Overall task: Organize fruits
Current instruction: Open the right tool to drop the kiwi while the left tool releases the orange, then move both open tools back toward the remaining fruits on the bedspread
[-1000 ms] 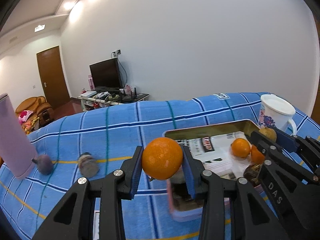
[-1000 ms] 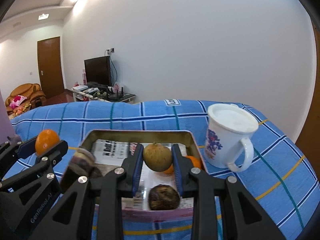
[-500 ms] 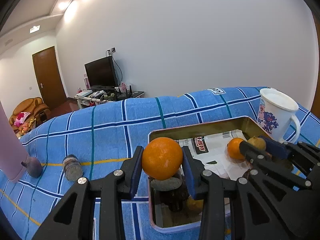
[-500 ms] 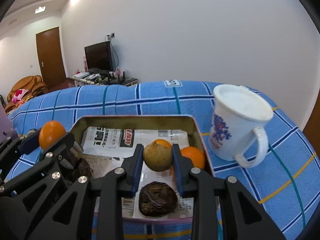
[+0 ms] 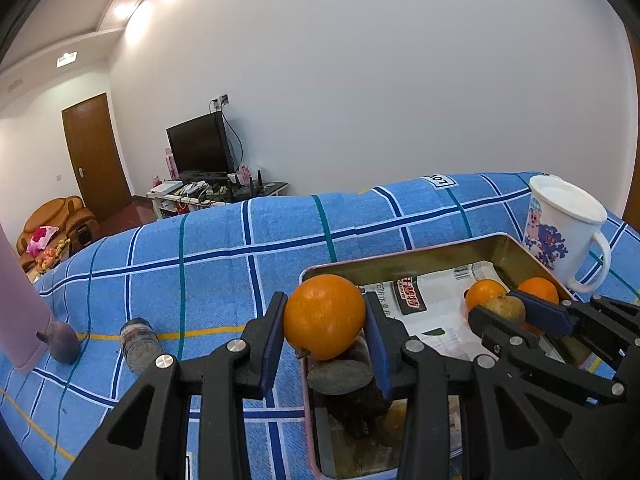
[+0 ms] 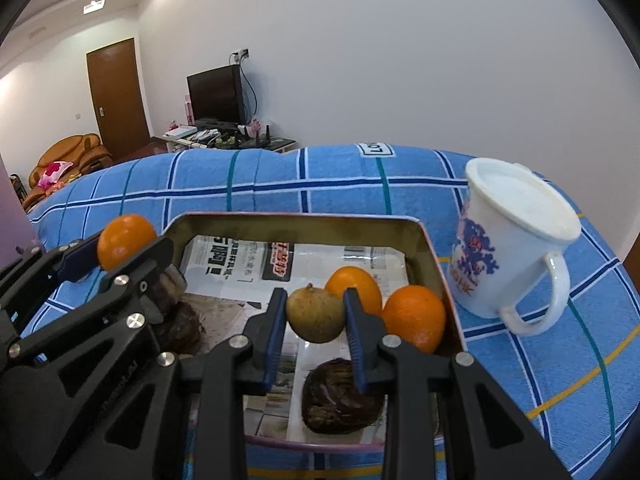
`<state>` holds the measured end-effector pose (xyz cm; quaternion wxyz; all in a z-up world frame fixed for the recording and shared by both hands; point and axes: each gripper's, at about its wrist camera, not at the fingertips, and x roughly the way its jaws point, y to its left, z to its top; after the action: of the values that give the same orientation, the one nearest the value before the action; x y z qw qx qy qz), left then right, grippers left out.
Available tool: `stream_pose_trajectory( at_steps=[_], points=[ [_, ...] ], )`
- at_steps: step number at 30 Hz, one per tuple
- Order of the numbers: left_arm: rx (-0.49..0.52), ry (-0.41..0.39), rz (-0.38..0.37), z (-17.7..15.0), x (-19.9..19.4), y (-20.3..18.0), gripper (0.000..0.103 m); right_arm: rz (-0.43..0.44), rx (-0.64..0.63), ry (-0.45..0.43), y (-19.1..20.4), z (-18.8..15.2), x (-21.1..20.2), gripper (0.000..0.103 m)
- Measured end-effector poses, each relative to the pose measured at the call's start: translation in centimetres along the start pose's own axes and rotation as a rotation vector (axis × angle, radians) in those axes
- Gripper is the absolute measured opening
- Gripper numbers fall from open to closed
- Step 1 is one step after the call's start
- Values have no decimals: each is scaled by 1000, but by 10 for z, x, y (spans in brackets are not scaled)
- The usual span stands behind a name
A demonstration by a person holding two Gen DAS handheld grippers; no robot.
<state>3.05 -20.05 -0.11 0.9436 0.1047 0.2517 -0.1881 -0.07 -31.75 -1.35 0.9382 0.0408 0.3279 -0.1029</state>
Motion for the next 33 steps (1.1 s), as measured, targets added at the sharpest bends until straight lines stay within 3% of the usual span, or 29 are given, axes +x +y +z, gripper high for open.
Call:
stream_pose_trajectory(
  at_steps=[11,14,17,19,22,25,28,33],
  points=[
    [-8,-2,-1,-2,-1,1,40,54,4,-3,2,1,3,32],
    [-23,-5,7,-2,-3,4,40,38,9,-20,1,0,-1,43],
    [4,-40,47,-3,-10,3,43,18,37,-42,-5,-2,-7,62],
    [-3,-82,80,-2,-19,6,49,14,58,-63,-9,-1,-12,71],
    [-55,-102,99,0,-28,18,70,17,78,-106,-14,1,-21,82],
    [-114,-99,95,-3,-34,34,78,7,87,-140,-16,2,-27,99],
    [-135,-92,109,-6,-38,44,82,10,84,-177,-14,2,-35,103],
    [-136,-80,144,-17,-42,49,82,-57,29,-208,-3,0,-41,103]
  ],
)
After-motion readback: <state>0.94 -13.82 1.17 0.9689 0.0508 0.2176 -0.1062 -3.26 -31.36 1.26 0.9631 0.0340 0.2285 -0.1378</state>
